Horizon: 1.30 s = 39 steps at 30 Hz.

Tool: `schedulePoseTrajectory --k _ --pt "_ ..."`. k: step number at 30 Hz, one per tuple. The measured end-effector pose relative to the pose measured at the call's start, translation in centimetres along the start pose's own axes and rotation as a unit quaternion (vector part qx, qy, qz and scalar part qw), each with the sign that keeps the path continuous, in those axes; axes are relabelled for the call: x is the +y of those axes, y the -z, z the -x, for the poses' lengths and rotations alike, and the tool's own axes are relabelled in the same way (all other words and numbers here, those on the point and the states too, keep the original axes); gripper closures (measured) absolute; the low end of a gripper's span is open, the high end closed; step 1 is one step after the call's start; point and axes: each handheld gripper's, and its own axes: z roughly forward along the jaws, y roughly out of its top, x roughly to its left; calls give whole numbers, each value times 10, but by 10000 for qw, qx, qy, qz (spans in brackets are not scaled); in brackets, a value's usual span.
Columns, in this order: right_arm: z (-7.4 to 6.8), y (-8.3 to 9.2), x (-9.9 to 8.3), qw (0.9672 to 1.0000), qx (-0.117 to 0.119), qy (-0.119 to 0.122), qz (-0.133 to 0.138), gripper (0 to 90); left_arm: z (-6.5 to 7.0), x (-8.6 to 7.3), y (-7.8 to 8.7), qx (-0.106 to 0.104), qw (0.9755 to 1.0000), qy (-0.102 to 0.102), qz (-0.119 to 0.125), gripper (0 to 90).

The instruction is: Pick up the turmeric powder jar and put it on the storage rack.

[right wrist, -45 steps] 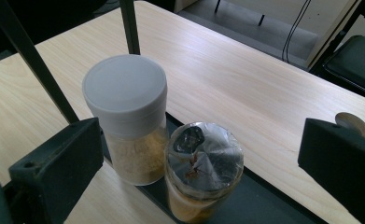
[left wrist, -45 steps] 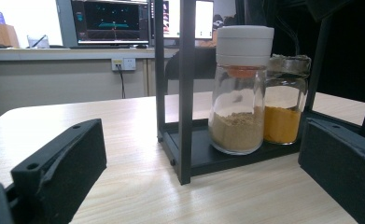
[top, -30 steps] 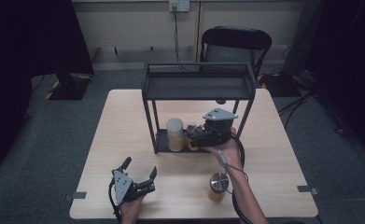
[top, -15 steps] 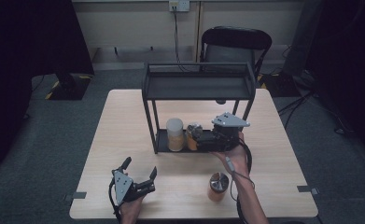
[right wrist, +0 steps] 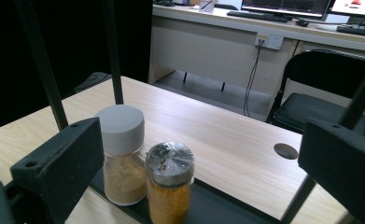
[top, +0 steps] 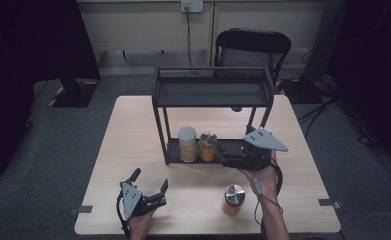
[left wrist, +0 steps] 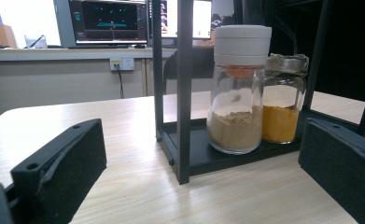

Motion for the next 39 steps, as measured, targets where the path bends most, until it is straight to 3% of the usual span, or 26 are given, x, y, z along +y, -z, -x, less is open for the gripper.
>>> schedulePoseTrajectory --k 8,12,14,22,26,36,39 --pt "7 19 -22 9995 -14 -146 295 0 0 0 0 -2 10000 0 1 3" --pt "15 25 -27 9991 17 -382 187 0 0 0 0 0 10000 0 3 3" --pt "15 28 -30 9991 -40 -378 167 0 0 0 0 -1 10000 -1 -3 3" --pt "6 43 -52 9973 -341 -375 538 0 0 1 0 6 10000 -3 -18 3" --pt "-5 49 -68 9935 -562 -456 876 0 0 0 0 9 10000 1 -3 3" --pt "-16 57 -84 9913 -850 -414 918 0 0 0 0 8 10000 -5 1 2" --pt "-16 60 -87 9921 -763 -444 893 0 0 0 0 5 10000 -5 4 3"
